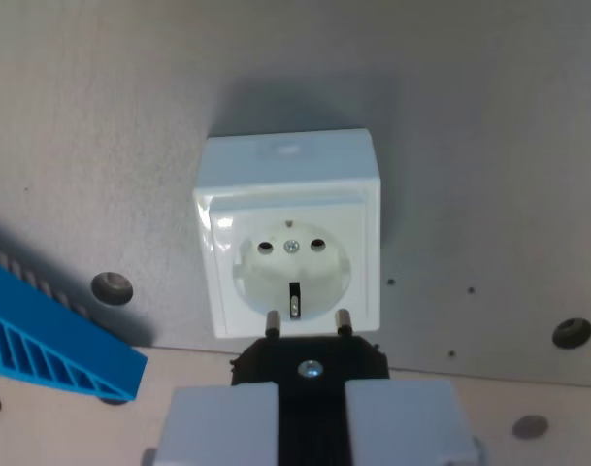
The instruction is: Move above the white socket
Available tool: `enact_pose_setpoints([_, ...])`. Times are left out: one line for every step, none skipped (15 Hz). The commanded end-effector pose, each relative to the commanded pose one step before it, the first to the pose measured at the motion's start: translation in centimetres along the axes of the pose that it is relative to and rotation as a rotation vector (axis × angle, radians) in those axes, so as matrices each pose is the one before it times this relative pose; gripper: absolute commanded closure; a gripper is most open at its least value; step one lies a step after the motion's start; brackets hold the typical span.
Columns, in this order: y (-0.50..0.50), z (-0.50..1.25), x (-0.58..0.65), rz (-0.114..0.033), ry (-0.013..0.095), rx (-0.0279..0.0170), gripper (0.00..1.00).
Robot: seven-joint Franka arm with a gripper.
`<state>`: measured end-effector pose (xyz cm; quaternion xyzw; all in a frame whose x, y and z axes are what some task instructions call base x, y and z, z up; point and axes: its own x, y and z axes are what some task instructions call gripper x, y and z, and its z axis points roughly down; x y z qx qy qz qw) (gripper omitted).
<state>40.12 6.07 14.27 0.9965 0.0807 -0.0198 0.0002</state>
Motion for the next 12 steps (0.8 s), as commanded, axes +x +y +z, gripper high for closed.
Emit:
enact_pose_setpoints([-0.268,1.421,-0.554,-0.0723,0.0952,-0.03594,1.0])
enact_pose_setpoints([-0.077,0.309,-0.156,-0.0026,0.0012,-0.00039,1.0])
enact_pose_setpoints([-0.074,0.278,-0.152,-0.0005,0.0021,-0.00025,1.0])
enact_pose_setpoints([-0.069,0.251,-0.148,0.0015,0.0006,-0.00068,1.0])
enact_pose_setpoints([-0.064,0.224,-0.14,0.0007,0.0017,-0.00099,1.0])
enact_pose_setpoints([-0.061,0.2,-0.129,0.0009,0.0014,-0.00093,1.0])
enact_pose_setpoints([-0.058,0.179,-0.12,0.0003,-0.0007,-0.00048,1.0])
enact_pose_setpoints([-0.051,0.16,-0.108,0.0008,0.0014,-0.00022,1.0])
enact_pose_setpoints([-0.042,0.142,-0.092,0.0006,-0.0003,0.00012,1.0])
enact_pose_setpoints([-0.033,0.121,-0.074,0.001,-0.0024,0.0007,1.0])
enact_pose_setpoints([-0.026,0.099,-0.058,0.0021,0.0001,0.00045,1.0])
enact_pose_setpoints([-0.02,0.082,-0.044,0.0008,0.0,0.00036,1.0])
